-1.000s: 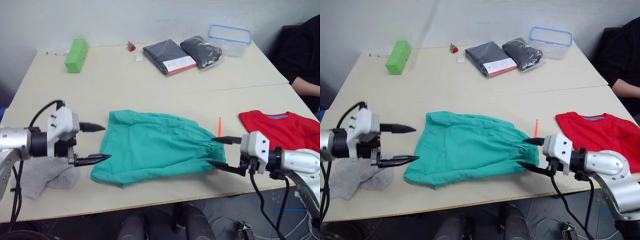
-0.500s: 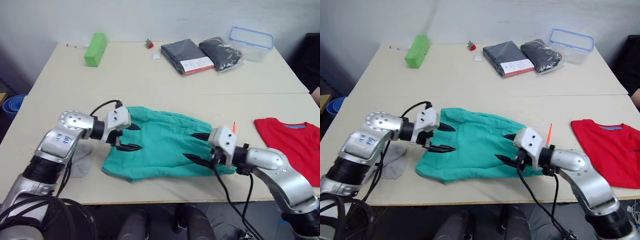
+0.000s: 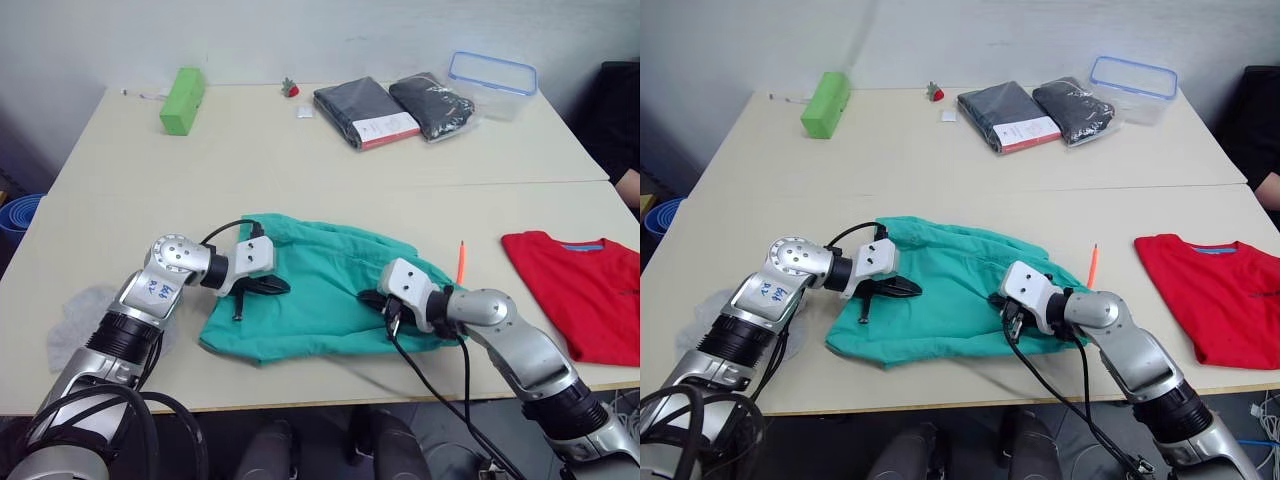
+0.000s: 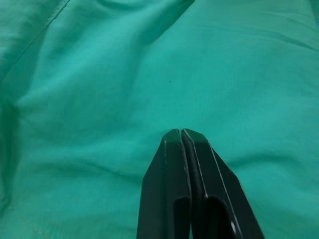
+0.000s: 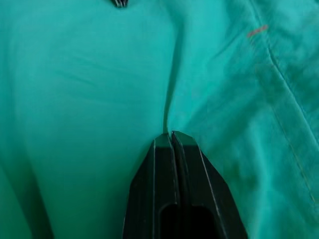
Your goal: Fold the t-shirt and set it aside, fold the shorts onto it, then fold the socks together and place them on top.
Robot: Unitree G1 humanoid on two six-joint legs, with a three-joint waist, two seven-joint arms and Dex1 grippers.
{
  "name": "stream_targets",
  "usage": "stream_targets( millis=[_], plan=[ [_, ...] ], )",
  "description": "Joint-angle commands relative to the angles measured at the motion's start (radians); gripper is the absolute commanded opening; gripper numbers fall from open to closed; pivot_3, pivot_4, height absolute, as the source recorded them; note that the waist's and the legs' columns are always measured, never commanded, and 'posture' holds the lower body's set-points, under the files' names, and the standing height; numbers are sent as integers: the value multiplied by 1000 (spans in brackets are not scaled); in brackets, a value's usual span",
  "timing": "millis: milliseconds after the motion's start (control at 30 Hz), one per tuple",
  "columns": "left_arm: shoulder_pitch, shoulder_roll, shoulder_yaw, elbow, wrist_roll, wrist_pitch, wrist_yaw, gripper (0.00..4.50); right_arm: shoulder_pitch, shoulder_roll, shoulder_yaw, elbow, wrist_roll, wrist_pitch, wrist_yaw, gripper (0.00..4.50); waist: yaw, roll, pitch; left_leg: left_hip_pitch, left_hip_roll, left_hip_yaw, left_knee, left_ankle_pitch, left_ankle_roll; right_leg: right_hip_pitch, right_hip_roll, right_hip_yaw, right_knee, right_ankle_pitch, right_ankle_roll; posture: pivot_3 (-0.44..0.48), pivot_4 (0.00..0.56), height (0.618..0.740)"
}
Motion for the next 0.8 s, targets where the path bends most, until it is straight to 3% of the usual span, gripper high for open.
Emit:
stream_targets(
  millis=[33,200,567,700,800],
  plan=[
    [22,-2,-6,51,71,-31,49,25,33,-35,-5,16,-25,-15,33,0,2,0,0,1,0,0,0,0,0,0,0,0,0,0,0,0,150,740],
    [39,-8,-10,78,87,-61,62,25,76,-37,-58,69,-26,-47,16,0,4,-1,-2,3,0,0,0,-1,1,3,-2,0,0,0,0,0,150,740],
    [82,2,32,59,79,-57,80,25,237,-169,-326,3,77,-48,73,0,4,-1,-3,6,0,0,0,-2,1,6,-8,0,-3,0,0,0,150,740],
    [85,-8,97,-88,-16,64,68,25,217,-132,-423,-165,288,27,115,0,2,1,-2,6,0,0,0,-2,1,6,-9,1,-3,0,0,0,150,740],
    [48,-4,139,-178,-69,164,62,25,140,-92,-386,-244,350,104,79,0,1,0,-2,3,1,-1,0,-2,1,3,-7,1,-1,0,0,0,150,740]
  ],
)
